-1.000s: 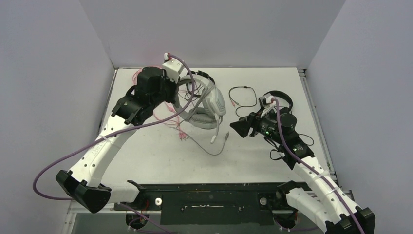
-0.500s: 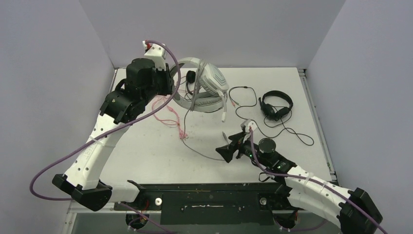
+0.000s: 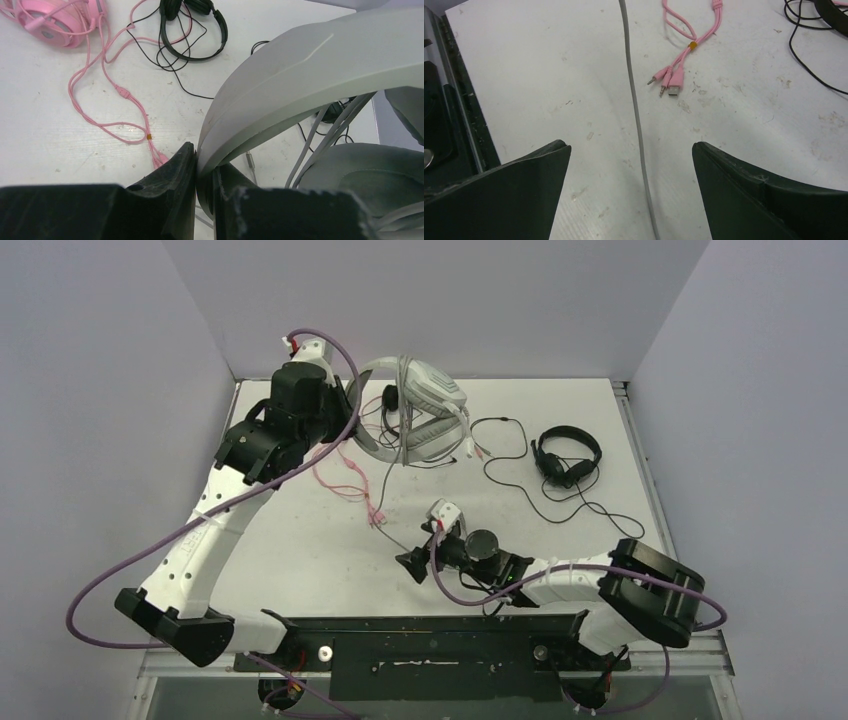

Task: Wrap the headphones
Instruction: Wrap the headphones cable around the headphones.

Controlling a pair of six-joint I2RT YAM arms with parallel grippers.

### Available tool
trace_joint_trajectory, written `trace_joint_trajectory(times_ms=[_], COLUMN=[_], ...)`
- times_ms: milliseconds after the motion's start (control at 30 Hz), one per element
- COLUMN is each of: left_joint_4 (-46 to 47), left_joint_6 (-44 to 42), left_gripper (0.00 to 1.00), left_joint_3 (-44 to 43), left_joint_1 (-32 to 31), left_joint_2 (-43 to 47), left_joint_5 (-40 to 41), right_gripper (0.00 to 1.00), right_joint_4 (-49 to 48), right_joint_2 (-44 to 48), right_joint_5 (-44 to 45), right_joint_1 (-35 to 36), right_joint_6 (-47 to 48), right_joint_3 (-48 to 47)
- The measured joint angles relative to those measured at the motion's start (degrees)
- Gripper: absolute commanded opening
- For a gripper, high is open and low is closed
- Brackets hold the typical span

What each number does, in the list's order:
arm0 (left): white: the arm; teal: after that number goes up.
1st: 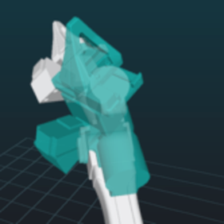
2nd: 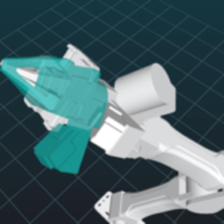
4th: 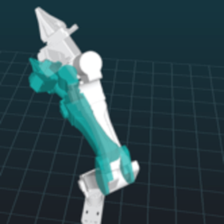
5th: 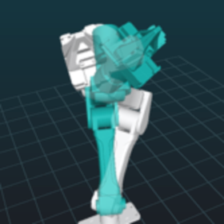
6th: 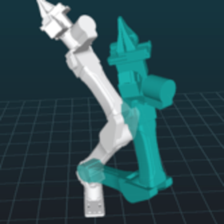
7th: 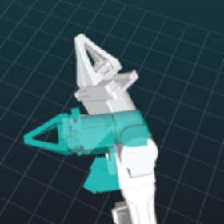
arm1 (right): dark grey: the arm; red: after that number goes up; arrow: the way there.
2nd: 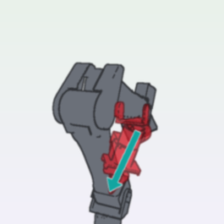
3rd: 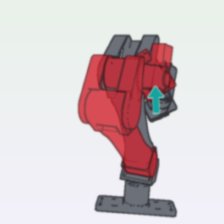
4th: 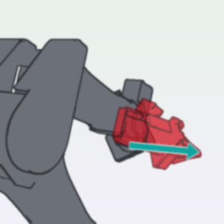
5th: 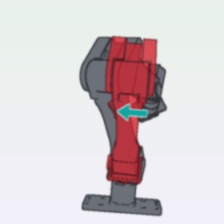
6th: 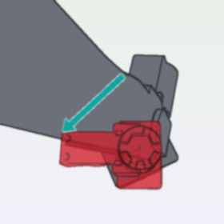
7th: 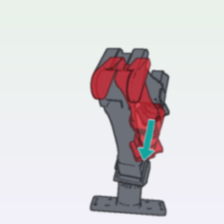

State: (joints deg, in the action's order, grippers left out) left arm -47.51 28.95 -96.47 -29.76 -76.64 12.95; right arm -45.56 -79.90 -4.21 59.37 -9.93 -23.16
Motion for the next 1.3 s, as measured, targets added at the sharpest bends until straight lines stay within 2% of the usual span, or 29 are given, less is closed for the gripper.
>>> trace_joint_trajectory(times_ms=[100, 333, 533, 600, 700, 800, 933, 1000, 1300], left_joint_4=[-0.6, -1.2, -2.1, -2.6, -3.3, -3.8, -5.2, -6.1, -6.8], left_joint_6=[1.7, 3.9, 5.1, 5.2, 5.2, 5.2, 5.2, 5.2, 5.4], left_gripper=[0.0, 0.0, 0.0, 0.0, 0.0, 0.0, 0.0, 0.0, 0.0], left_joint_3=[0.4, 0.5, 0.5, 0.5, 0.5, 0.5, -0.3, -1.9, -8.3], left_joint_1=[0.8, 2.7, 3.7, 4.1, 4.5, 4.9, 5.9, 6.6, 8.5], left_joint_2=[-0.5, -0.9, -1.4, -1.9, -2.5, -2.7, -3.3, -4.1, -6.3], left_joint_5=[-0.8, -2.7, -4.3, -4.9, -5.6, -5.8, -5.7, -5.8, -6.1], right_gripper=[0.97, 0.96, 0.86, 0.78, 0.59, 0.45, 0.13, 0.0, 0.0], right_joint_4=[-1.1, 3.1, 7.4, 8.5, 10.2, 10.8, 12.0, 12.2, 14.2], right_joint_2=[-4.2, -12.9, -18.8, -20.9, -23.1, -24.1, -24.2, -24.0, -11.6], right_joint_5=[0.4, -0.2, -1.5, -2.5, -3.7, -4.2, -4.6, -4.6, -4.1], right_joint_1=[-0.1, -1.6, -4.2, -5.4, -6.6, -6.9, -6.8, -6.8, -9.8], right_joint_6=[1.3, 2.9, 1.8, 1.3, 1.0, 0.5, 0.7, 0.6, -1.8], right_joint_3=[-2.8, -12.0, -14.4, -15.2, -16.0, -17.5, -17.9, -17.7, -6.2])
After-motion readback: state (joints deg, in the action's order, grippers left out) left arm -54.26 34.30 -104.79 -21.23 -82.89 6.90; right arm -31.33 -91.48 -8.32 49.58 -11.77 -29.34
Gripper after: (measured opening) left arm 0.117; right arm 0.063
